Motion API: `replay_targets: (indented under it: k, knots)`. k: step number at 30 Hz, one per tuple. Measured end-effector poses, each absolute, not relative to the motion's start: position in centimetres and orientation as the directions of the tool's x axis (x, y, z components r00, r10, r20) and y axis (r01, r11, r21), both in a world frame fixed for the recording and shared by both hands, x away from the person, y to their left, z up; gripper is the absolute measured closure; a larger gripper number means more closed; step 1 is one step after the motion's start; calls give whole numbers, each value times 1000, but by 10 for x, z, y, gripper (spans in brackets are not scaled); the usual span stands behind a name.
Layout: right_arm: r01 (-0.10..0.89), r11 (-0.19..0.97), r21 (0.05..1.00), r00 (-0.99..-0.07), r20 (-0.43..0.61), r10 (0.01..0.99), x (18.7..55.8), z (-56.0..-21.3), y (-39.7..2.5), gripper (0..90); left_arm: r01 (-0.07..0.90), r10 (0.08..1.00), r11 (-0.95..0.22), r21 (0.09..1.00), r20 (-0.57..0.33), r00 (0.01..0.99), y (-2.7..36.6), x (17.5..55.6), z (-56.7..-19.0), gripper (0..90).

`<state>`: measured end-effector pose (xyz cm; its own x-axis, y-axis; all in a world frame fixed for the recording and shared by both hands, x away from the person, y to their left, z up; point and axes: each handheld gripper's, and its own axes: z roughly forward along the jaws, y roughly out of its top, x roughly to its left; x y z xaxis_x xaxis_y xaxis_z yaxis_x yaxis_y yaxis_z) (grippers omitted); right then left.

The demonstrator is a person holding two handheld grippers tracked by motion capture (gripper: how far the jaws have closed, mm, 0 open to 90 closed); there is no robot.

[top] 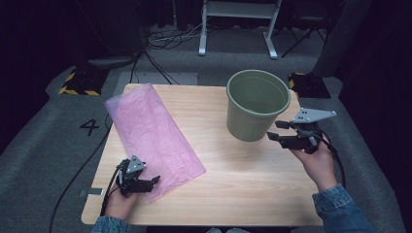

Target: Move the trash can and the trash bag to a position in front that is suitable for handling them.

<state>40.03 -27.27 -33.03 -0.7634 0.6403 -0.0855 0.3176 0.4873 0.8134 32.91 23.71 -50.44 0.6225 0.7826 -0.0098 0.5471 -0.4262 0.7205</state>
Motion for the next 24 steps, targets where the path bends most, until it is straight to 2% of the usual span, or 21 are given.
replay_targets:
  k: [4,7,13,17,24]
  knots:
    - [301,501,811,-778,-95,621,414,-316,-258,484,547,782,-427,720,-9,623,237,329,-504,211]
    - [297,506,810,-784,-96,613,433,-310,-245,547,547,782,-426,720,-10,623,237,329,-504,212]
    - [298,519,801,-797,-90,597,456,-313,-229,637,547,782,-426,720,-10,623,237,329,-504,212]
    - [309,541,782,-818,-72,570,466,-321,-220,664,547,782,-427,720,-9,623,237,329,-504,212]
    - [304,546,781,-830,-65,554,469,-322,-212,738,548,784,-425,721,-9,621,237,329,-504,212]
